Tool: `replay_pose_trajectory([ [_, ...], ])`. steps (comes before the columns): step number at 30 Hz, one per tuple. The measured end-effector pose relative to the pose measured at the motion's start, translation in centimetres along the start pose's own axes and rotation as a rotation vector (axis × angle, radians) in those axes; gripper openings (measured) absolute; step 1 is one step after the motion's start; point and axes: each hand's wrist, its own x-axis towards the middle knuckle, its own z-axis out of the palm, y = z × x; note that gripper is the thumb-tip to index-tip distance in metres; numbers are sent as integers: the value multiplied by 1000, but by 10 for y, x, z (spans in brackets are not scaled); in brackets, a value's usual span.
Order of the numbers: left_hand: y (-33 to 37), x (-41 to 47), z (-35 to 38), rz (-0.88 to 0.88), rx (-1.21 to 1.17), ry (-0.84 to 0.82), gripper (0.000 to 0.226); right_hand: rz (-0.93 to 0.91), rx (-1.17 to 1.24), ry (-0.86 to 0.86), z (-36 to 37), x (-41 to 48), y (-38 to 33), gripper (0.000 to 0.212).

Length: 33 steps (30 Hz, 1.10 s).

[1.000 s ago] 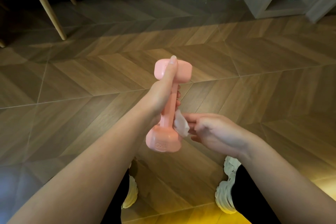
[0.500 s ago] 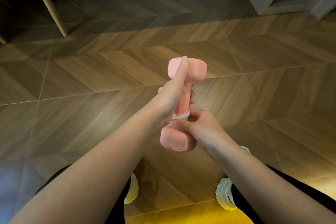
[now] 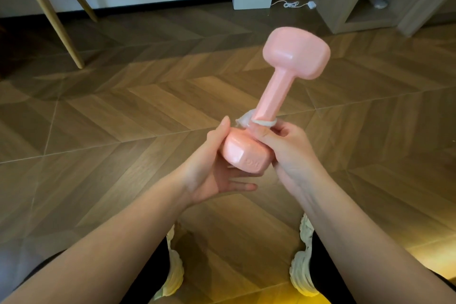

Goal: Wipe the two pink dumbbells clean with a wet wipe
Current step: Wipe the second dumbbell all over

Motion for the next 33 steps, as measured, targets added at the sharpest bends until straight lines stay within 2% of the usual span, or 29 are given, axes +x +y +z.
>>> replay_pose_trajectory([
  [2, 3, 0, 5, 40, -70, -29, 85, 3, 9, 9, 0, 2, 1, 14],
  [6, 7, 2, 10, 98, -44, 49, 77, -22, 93, 51, 0, 6, 0, 6],
  [10, 1, 4, 7, 138, 68, 70, 48, -69, 264, 75, -12, 7, -17, 28],
  [14, -2, 4, 2, 172, 142, 110, 70, -72, 323, 95, -21, 2, -24, 26],
  [18, -4, 4, 8, 272, 286, 152, 61, -2, 430, 162, -22, -1, -27, 56],
  [21, -5, 8, 10, 351, 451, 231, 81, 23, 511, 210, -23, 0, -28, 63],
  [24, -8, 4, 13, 564, 573, 344, 70, 20, 576, 208, -24, 2, -26, 64],
  [27, -9, 6, 12, 694, 664, 394, 74, 31, 618, 212, -24, 3, -25, 61],
  [28, -10, 9, 11, 676, 680, 389, 74, 28, 627, 218, -25, 4, -25, 58],
  [30, -6, 16, 13, 467, 699, 319, 59, 16, 644, 240, -26, 3, -24, 49],
  [31, -6, 17, 13, 321, 588, 228, 56, 9, 651, 250, -26, 3, -24, 45],
  [33, -10, 14, 18, 162, 282, 127, 70, -1, 649, 253, -27, 2, -23, 41],
])
